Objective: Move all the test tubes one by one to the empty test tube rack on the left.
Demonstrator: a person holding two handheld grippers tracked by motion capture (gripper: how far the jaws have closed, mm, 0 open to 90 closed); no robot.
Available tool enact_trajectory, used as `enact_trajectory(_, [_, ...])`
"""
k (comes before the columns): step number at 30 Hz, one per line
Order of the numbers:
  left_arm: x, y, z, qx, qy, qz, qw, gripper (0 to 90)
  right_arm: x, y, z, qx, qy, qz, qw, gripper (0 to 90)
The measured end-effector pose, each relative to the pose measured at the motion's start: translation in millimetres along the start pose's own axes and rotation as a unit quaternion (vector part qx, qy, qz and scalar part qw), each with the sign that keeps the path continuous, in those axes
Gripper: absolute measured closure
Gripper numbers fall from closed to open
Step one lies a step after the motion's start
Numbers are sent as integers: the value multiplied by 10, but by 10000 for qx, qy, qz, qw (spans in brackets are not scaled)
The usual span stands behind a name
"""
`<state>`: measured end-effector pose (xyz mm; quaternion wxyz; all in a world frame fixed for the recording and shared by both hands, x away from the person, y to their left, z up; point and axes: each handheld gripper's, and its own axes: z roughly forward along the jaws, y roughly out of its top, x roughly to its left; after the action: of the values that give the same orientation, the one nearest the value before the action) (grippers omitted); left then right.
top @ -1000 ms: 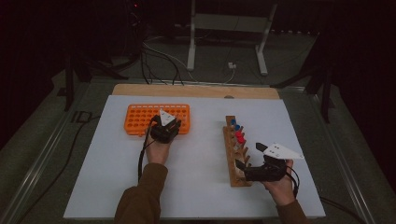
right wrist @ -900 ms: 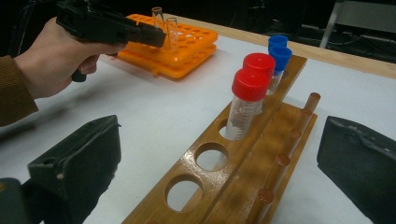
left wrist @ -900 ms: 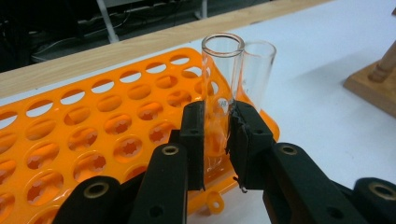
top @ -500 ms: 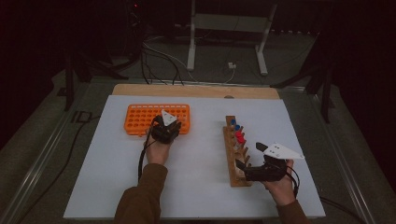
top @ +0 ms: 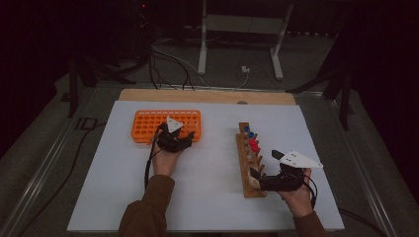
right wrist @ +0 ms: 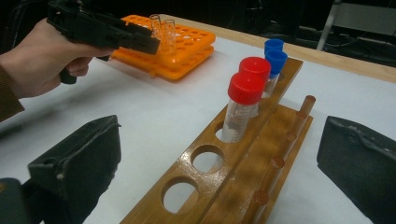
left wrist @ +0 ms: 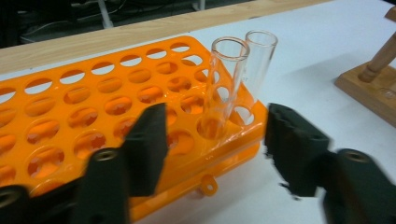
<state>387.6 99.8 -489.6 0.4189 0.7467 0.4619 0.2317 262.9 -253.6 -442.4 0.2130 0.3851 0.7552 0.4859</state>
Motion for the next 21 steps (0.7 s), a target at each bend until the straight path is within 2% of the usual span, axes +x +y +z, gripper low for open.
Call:
enact_trajectory(7, [-12,-39,-151,-151,-269,-283,9991,201,-5,49,4,16,3,-42,10000,1])
enact_trajectory(10, [-35,-50,-226,-248,-335,-331,9986,153,-8,89,18,46,6,-98,9999,17])
enact_trajectory(13, [-59,-53,-306,-388,-414,-395,9976,61,-20,125,45,54,18,-110,9999,33])
enact_trajectory(15, [-84,-59,-362,-488,-412,-410,9971,10,-29,146,77,72,27,-116,9999,47])
enact_trajectory(17, [-102,-63,-388,-519,-390,-373,9972,2,-38,164,112,112,22,-102,9999,64])
enact_trajectory(18, [-135,-76,-436,-560,-401,-287,9972,2,-43,170,133,140,11,-100,9999,80])
enact_trajectory(21, [-173,-99,-501,-637,-420,-199,9969,3,-54,180,192,235,-61,-80,9997,162])
